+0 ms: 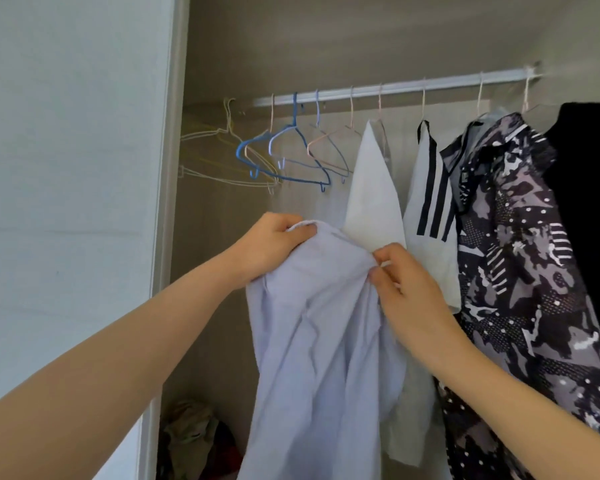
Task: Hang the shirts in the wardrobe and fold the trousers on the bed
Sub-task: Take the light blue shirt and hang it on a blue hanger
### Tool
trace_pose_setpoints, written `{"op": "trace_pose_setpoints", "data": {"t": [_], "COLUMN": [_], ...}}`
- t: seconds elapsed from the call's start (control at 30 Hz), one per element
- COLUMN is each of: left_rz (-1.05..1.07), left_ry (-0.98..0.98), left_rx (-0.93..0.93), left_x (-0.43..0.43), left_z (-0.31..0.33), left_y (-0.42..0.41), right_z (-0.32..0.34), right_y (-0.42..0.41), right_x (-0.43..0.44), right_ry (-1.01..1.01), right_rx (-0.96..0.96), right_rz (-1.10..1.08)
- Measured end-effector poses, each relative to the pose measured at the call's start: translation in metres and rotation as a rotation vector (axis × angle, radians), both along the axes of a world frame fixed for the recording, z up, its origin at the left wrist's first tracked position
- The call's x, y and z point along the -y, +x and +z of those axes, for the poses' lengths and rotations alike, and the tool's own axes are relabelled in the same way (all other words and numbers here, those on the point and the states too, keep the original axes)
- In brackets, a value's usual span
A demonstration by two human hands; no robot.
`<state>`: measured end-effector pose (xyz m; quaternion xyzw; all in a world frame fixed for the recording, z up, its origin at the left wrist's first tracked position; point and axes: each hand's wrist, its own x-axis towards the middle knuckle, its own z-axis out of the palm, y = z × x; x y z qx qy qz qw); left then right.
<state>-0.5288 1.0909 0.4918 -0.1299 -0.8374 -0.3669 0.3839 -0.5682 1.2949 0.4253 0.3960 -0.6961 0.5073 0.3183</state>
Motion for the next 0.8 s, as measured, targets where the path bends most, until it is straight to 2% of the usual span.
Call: {"op": "trace_pose_setpoints", "data": {"t": [0.07,0.23,0.3,0.37,0.47,0.57,0.63,0.7,0.73,0.8], "left_rz": [0.021,0.006,0.114,0.296,0.419,0.665,0.87,0.906,0.806,0.458], "left_ry": [-0.117,-0.257,-0.35,-0.493,-0.598,-0.643,-0.588,-0.408,-0.259,0.087], "left_rx": [0.042,0.202,0.229,0.15,0.041,0.111,0.225,0.353,0.423,0.564], "left_x": [0.01,0.025,0.029,0.032,0.042,0.055,0.06,0.057,0.053,0.041], "left_z": [-0.006,-0.025,-0.031,-0.036,-0.045,-0.061,-0.075,-0.085,-0.089,-0.096], "left_y": [0.004,0.007,0.006,0.003,-0.001,-0.004,-0.008,-0.014,-0.015,-0.018], "right_z": [0.012,0.033,0.041,0.049,0.059,0.069,0.073,0.077,0.078,0.082], "right_y": [-0.001,-0.006,-0.004,-0.001,0.001,-0.004,-0.008,-0.009,-0.009,-0.008], "right_x": [-0.005,-0.001,-0.001,-0.003,-0.007,-0.016,-0.021,-0.021,-0.02,-0.018], "right_ry": [-0.077,-0.13,-0.189,-0.226,-0.232,-0.21,-0.177,-0.139,-0.121,-0.08], "right_rx": [0.023,-0.013,-0.067,-0.136,-0.234,-0.249,-0.251,-0.275,-0.286,-0.294], "right_rz": [0.013,0.069,0.062,0.047,-0.038,-0.08,-0.098,-0.108,-0.108,-0.105]}}
